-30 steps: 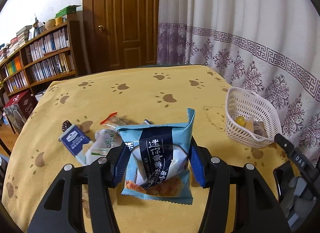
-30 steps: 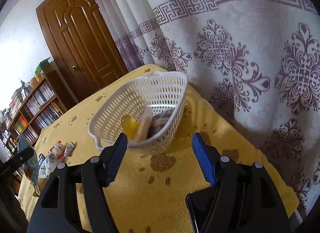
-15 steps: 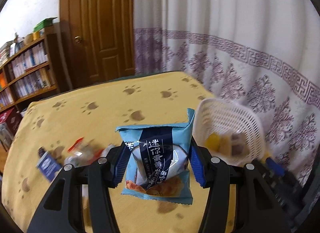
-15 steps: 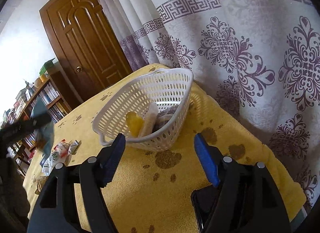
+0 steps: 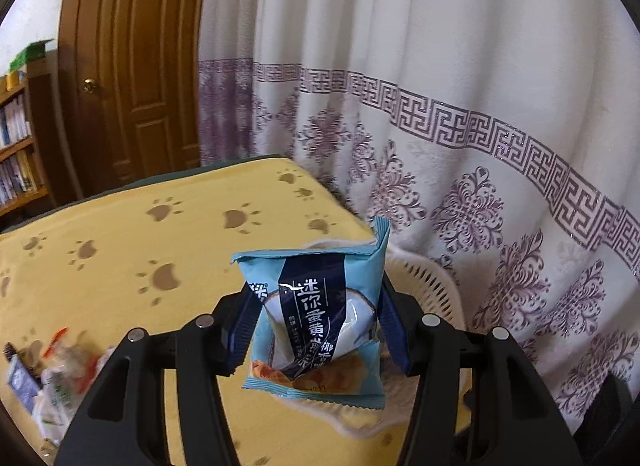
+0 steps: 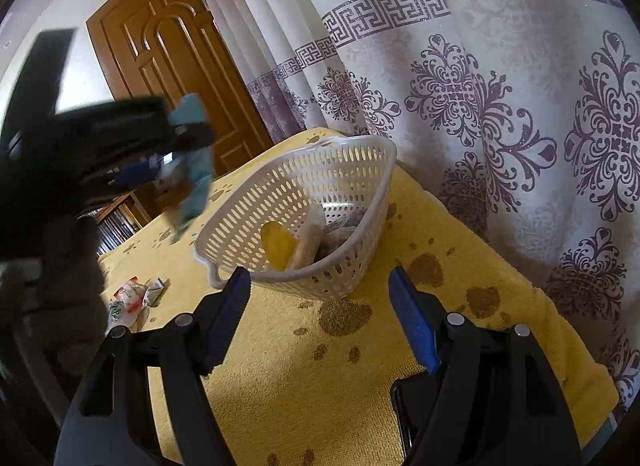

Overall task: Organize snacks
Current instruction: 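Carry the blue-and-white cake packet into the white basket and open the left tool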

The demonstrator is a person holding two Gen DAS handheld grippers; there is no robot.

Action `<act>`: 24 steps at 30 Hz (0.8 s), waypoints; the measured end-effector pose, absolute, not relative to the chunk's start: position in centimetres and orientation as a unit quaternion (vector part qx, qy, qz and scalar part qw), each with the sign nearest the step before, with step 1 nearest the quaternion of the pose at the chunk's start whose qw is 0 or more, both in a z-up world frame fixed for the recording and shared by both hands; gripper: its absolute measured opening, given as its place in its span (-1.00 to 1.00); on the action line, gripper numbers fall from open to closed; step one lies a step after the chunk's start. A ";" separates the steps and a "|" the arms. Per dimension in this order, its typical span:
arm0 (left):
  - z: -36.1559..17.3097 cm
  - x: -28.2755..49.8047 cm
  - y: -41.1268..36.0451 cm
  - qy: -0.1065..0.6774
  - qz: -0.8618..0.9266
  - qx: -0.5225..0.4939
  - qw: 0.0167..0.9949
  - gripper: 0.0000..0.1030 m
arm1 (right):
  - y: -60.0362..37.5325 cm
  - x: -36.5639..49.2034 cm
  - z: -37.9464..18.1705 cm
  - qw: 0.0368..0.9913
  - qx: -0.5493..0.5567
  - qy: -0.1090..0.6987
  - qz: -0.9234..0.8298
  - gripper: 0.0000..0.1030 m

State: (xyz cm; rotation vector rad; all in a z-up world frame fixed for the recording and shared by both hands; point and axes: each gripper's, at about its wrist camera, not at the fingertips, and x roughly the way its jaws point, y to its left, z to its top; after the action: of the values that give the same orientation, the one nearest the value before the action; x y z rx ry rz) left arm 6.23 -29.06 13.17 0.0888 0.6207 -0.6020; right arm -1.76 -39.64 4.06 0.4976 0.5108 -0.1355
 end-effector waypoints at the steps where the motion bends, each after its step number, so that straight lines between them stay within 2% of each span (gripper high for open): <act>1: 12.9 6.6 -29.5 0.304 -0.297 0.038 0.904 0.27 | -39.6 -1.8 4.1 0.936 0.242 0.249 -0.066 0.42; 2: 12.8 6.8 -29.6 0.306 -0.300 0.035 0.903 0.61 | -39.6 -1.8 4.1 0.936 0.241 0.248 -0.065 0.42; 3: 12.6 7.0 -29.7 0.303 -0.297 0.031 0.905 0.67 | -39.6 -1.8 4.1 0.936 0.241 0.248 -0.064 0.42; 24: 11.0 5.4 -27.3 0.286 -0.223 0.075 0.929 0.72 | -39.5 -1.9 4.2 0.938 0.241 0.241 -0.065 0.44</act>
State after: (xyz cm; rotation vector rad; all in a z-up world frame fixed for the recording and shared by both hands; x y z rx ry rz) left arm 5.38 -27.26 10.99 0.1533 0.5858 -0.4576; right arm -1.88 -39.53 4.19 0.4919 0.4921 -0.1336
